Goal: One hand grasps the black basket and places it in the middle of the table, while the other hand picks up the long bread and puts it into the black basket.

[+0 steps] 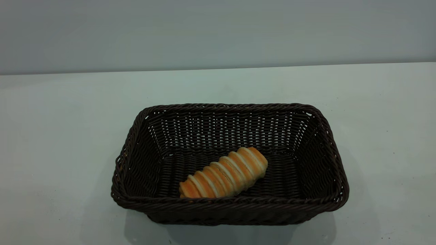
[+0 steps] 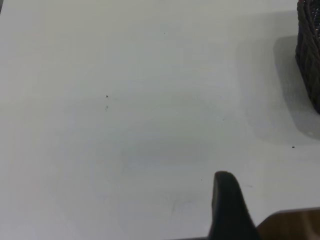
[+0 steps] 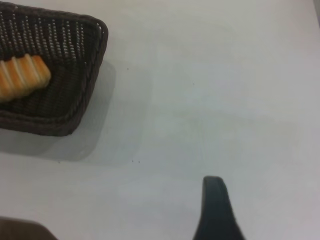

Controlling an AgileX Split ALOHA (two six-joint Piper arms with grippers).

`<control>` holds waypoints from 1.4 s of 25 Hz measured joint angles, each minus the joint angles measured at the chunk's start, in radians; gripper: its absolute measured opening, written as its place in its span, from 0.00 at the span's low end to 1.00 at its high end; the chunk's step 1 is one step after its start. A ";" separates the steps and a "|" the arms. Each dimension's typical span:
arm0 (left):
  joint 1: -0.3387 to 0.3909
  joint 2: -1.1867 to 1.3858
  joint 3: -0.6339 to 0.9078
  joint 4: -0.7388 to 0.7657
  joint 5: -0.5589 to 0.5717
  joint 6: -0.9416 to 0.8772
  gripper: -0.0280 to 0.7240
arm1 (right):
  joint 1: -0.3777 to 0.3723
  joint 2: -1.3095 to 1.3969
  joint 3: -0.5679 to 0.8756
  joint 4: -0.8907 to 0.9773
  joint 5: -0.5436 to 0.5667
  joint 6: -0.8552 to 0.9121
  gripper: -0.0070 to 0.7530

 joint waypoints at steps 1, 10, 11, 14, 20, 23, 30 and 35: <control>0.000 0.000 0.000 0.000 0.000 0.000 0.66 | 0.000 0.000 0.000 0.000 0.000 0.000 0.70; 0.000 0.000 0.000 -0.070 0.000 0.039 0.66 | 0.000 0.000 0.000 0.001 0.000 0.000 0.70; 0.000 0.000 0.000 -0.078 0.000 0.047 0.66 | 0.000 0.000 0.000 0.001 0.000 0.000 0.70; 0.000 0.000 0.000 -0.085 0.000 0.055 0.66 | 0.000 0.000 0.000 0.001 0.000 0.000 0.70; 0.000 0.000 0.000 -0.086 0.000 0.058 0.66 | 0.000 0.000 0.000 0.001 0.000 0.000 0.70; 0.000 0.000 0.000 -0.086 0.000 0.058 0.66 | 0.000 0.000 0.000 0.001 0.000 0.000 0.70; 0.000 0.000 0.000 -0.086 0.000 0.058 0.66 | 0.000 0.000 0.000 0.001 0.000 0.000 0.70; 0.000 0.000 0.000 -0.086 0.000 0.060 0.66 | 0.000 0.000 0.000 0.001 0.000 0.000 0.70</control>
